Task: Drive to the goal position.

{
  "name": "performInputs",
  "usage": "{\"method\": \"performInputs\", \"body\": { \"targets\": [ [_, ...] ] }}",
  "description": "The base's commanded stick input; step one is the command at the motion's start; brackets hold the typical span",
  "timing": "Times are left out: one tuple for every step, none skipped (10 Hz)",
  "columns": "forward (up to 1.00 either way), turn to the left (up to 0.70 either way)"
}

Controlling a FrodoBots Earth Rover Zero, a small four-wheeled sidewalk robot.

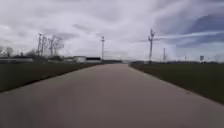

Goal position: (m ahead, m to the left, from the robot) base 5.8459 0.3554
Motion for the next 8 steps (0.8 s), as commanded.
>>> {"method": "performInputs", "body": {
  "targets": [
    [1.0,0.0],
    [1.0,0.0],
    [1.0,0.0],
    [1.0,0.0],
    [1.0,0.0],
    [1.0,0.0],
    [1.0,0.0],
    [1.0,0.0]
  ]
}}
